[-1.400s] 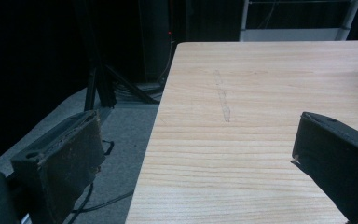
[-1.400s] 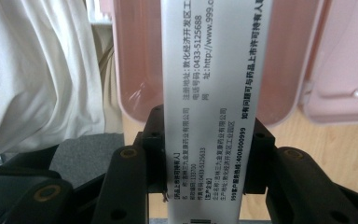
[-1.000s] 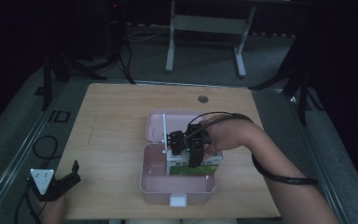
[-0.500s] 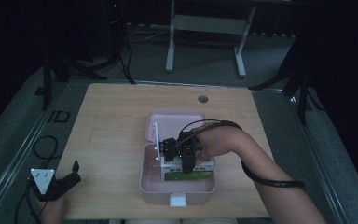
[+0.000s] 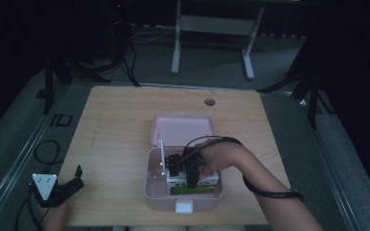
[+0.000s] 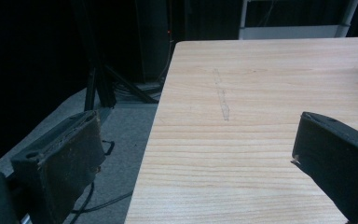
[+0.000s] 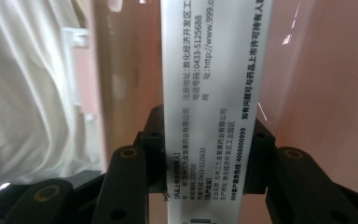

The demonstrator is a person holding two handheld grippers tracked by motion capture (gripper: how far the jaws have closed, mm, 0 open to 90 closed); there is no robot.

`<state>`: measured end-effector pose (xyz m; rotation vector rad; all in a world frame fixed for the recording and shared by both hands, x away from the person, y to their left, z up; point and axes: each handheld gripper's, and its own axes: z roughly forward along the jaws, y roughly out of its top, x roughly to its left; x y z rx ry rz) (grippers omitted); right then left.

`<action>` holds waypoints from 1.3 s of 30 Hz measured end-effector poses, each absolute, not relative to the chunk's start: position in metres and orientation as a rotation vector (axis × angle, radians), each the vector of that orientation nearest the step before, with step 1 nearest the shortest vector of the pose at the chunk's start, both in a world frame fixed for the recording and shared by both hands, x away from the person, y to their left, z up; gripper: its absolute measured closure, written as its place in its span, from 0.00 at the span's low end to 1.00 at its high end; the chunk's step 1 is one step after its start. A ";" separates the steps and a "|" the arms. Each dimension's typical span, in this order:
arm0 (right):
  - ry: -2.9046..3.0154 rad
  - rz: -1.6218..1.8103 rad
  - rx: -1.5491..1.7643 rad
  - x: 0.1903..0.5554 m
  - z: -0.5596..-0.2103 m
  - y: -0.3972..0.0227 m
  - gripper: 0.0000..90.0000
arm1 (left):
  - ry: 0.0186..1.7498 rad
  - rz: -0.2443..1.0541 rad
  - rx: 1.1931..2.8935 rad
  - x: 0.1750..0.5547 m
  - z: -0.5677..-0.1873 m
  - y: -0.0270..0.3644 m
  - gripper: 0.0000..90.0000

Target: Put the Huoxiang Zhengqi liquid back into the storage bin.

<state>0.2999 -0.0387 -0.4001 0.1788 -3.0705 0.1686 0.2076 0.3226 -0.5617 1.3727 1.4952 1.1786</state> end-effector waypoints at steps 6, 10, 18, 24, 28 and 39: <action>-3.061 0.169 0.165 0.303 -0.423 -0.041 0.69 | 1.493 1.181 1.374 0.208 -0.562 0.323 0.02; -3.052 0.166 0.167 0.303 -0.433 -0.042 0.69 | 1.493 1.180 1.373 0.208 -0.562 0.323 0.02; -3.034 0.173 0.174 0.304 -0.455 -0.044 0.69 | 1.492 1.179 1.380 0.208 -0.562 0.323 0.02; -3.022 0.148 0.165 0.305 -0.463 -0.048 0.69 | 1.490 1.181 1.382 0.208 -0.562 0.323 0.02; -3.022 0.130 0.159 0.305 -0.464 -0.049 0.68 | 1.491 1.181 1.382 0.208 -0.562 0.322 0.02; -3.023 0.123 0.154 0.306 -0.453 -0.052 0.57 | 1.492 1.180 1.383 0.208 -0.562 0.323 0.02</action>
